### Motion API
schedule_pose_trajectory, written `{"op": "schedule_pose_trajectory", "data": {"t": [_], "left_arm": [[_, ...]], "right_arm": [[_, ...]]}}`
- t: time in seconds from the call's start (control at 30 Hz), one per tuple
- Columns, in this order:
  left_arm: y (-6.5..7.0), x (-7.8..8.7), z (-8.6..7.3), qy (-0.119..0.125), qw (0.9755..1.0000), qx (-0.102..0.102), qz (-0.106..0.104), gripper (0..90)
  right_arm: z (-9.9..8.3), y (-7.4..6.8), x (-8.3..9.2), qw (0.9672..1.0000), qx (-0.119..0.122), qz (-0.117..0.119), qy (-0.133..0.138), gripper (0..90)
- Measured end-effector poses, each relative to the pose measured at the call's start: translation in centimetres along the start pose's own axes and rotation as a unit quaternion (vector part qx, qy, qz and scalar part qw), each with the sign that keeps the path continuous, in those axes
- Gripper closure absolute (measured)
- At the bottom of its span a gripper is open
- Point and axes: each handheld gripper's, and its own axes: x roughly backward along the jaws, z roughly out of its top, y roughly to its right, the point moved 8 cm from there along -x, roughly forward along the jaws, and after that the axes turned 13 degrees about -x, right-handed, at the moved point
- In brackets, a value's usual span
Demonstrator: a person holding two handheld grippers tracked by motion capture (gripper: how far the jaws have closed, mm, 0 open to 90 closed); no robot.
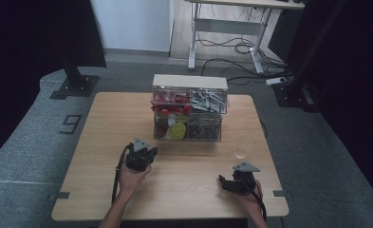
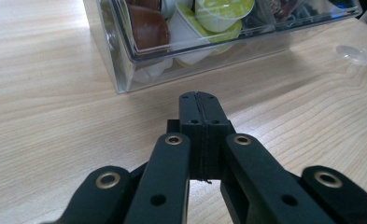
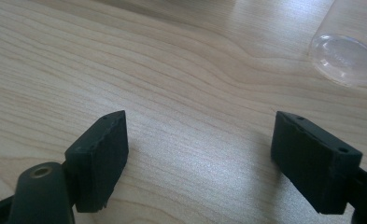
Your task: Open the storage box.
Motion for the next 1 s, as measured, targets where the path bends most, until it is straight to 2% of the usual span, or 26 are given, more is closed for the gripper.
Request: {"op": "schedule_pose_trajectory", "data": {"t": [0.3, 0.37, 0.6, 0.87, 1.0], "left_arm": [[0.1, -1.3, 0.1, 0.000, 0.9998, 0.014, -0.017, 90.0], [0.2, -1.7, 0.3, -0.002, 0.9996, 0.012, -0.024, 90.0], [0.4, -2.5, 1.6, -0.005, 0.9997, 0.002, -0.023, 90.0], [0.4, -3.4, 2.0, -0.015, 0.9997, -0.002, -0.021, 90.0], [0.3, -3.8, 1.9, -0.019, 0.9996, 0.002, -0.022, 90.0]], "right_arm": [[0.0, 0.0, 0.0, 1.0000, -0.001, 0.000, 0.000, 19.8], [0.0, 0.0, 0.0, 1.0000, -0.001, 0.000, 0.000, 19.9], [0.0, 0.0, 0.0, 1.0000, -0.002, 0.001, 0.000, 20.1], [0.0, 0.0, 0.0, 1.0000, -0.003, 0.001, 0.001, 20.3], [0.0, 0.0, 0.0, 1.0000, -0.003, 0.001, 0.000, 20.3]]}}
